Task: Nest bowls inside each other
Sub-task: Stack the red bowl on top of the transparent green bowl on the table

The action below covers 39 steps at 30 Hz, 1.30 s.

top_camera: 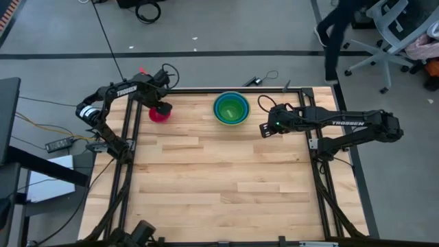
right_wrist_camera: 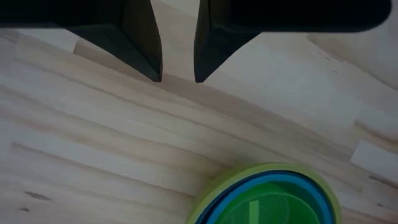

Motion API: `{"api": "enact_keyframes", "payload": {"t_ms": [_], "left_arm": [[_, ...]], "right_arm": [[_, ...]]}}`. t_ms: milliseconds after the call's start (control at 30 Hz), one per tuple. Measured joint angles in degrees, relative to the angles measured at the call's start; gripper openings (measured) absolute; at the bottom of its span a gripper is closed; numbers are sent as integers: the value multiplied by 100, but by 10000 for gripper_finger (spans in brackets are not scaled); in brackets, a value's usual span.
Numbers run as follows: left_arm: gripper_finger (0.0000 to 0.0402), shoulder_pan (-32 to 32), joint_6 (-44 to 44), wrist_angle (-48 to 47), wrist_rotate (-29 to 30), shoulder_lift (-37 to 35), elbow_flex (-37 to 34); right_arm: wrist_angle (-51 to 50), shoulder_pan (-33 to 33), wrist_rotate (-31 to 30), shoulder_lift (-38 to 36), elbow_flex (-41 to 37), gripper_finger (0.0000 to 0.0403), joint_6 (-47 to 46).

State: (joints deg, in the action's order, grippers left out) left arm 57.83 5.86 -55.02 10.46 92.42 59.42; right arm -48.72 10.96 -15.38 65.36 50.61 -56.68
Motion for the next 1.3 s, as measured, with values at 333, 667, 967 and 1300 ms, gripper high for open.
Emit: {"api": "enact_keyframes", "payload": {"t_ms": [333, 667, 967, 1300], "left_arm": [[208, 93, -4, 212, 269, 0, 2], [204, 99, -59, 369, 638, 4, 6], [93, 185, -143, 583, 431, 390, 8], [13, -103, 84, 616, -901, 162, 485]], "right_arm": [[1, -33, 47, 0, 0, 99, -82], [-1, -26, 47, 0, 0, 99, -82], [-1, -28, 42, 0, 0, 99, -159], [-10, -27, -6, 0, 0, 99, -140]]}}
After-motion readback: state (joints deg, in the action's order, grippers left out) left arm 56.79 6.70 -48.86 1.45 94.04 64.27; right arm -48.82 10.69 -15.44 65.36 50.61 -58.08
